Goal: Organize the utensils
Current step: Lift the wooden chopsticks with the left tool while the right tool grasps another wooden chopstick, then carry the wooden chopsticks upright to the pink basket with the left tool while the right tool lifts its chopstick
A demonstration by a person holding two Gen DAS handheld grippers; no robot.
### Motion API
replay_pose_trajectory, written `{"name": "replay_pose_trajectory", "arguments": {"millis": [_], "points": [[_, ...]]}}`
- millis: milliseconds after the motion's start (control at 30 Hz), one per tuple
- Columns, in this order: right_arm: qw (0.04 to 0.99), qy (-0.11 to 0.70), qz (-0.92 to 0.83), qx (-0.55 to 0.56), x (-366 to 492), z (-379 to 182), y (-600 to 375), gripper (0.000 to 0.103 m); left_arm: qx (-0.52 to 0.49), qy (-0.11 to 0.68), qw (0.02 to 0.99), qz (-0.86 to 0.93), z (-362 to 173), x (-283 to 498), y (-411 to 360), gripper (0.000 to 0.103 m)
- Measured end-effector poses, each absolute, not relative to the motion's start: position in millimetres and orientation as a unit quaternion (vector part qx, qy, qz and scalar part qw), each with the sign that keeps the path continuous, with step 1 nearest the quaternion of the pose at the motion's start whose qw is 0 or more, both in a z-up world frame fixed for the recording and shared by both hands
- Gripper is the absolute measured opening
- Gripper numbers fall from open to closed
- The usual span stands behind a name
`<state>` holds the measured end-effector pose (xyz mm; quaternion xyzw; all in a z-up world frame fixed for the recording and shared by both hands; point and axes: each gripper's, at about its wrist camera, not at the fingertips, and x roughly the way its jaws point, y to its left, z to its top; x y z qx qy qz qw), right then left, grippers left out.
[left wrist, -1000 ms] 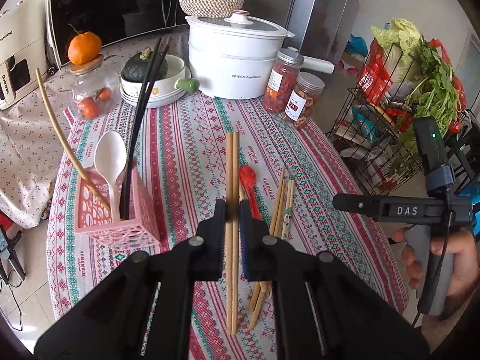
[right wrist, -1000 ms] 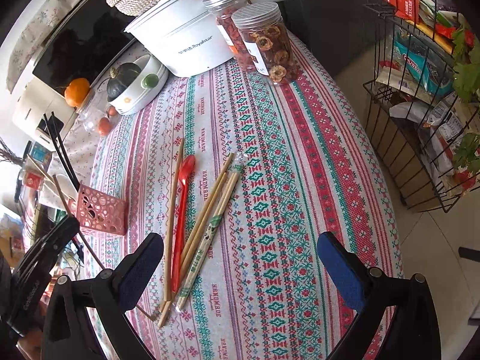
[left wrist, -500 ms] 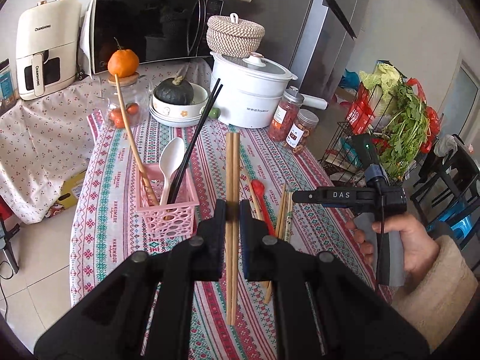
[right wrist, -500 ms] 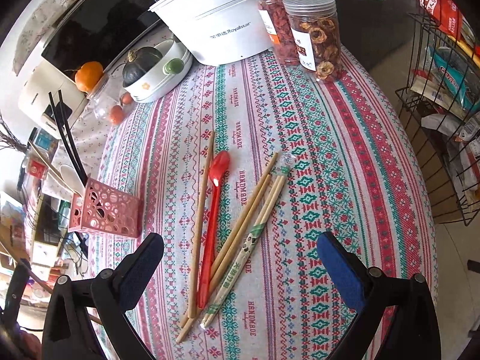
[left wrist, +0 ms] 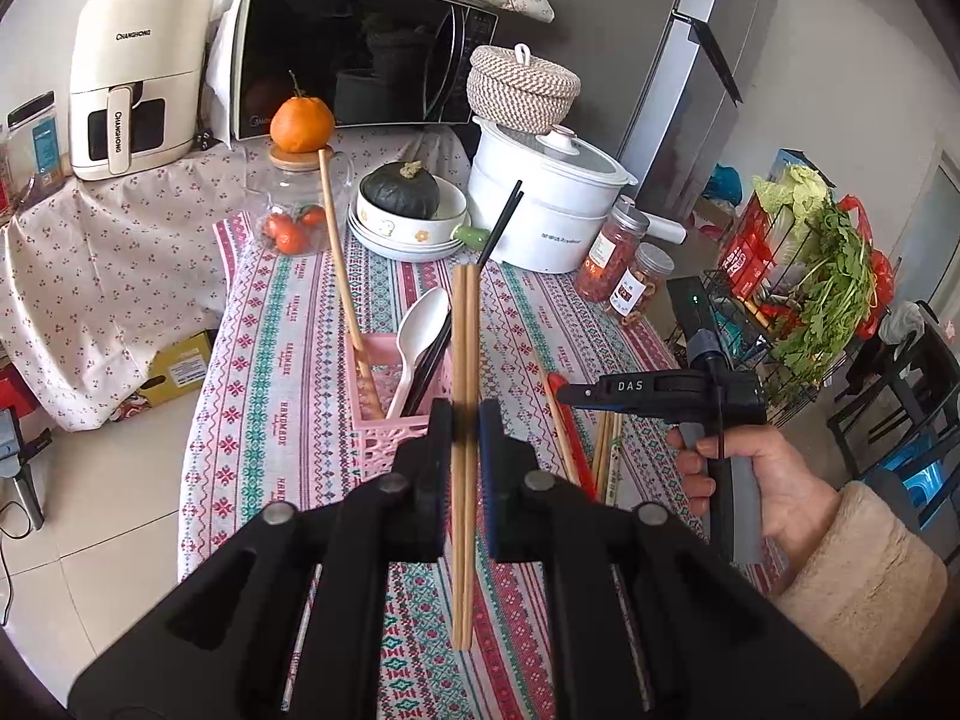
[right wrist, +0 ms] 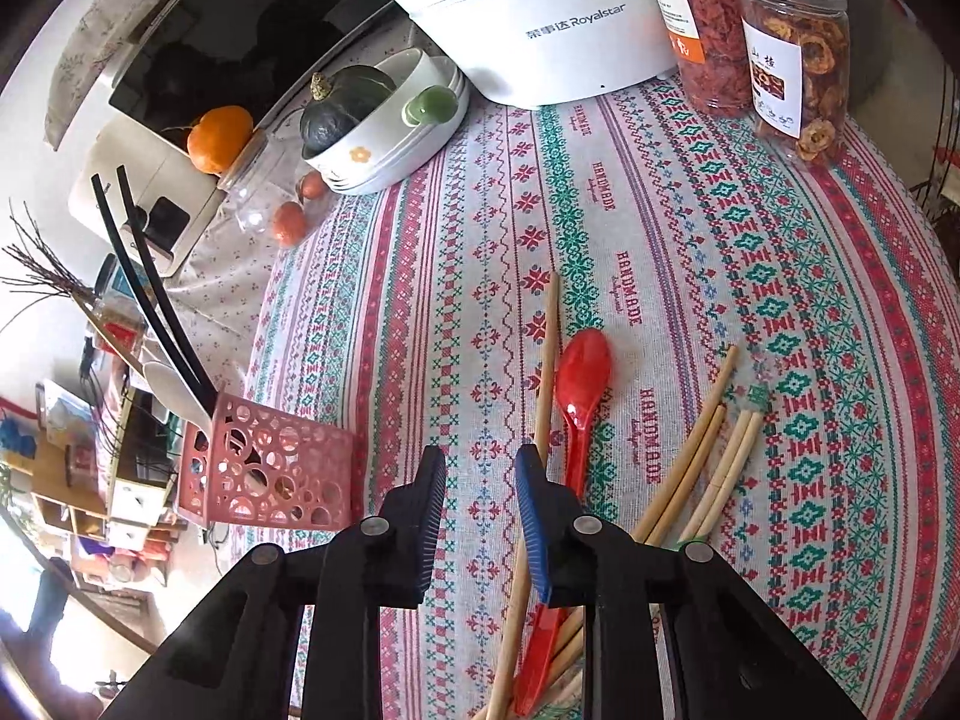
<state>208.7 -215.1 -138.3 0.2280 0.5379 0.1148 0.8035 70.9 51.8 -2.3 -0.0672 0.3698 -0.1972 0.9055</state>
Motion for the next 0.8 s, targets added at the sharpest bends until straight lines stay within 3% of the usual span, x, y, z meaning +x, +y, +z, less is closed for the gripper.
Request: {"name": "replay_pose_trajectory", "arguments": {"millis": [600, 800], "points": [[0.813, 0.568, 0.066, 0.112, 220.5, -164.6, -179.6, 0.009, -0.071, 0.378, 0.902, -0.195, -6.4, 70.9, 57.1, 0.010], [0.838, 0.520, 0.094, 0.133, 195.6, -124.1, -180.6, 0.007, -0.075, 0.358, 0.912, -0.188, 3.1, 64.8, 63.2, 0.010]]}}
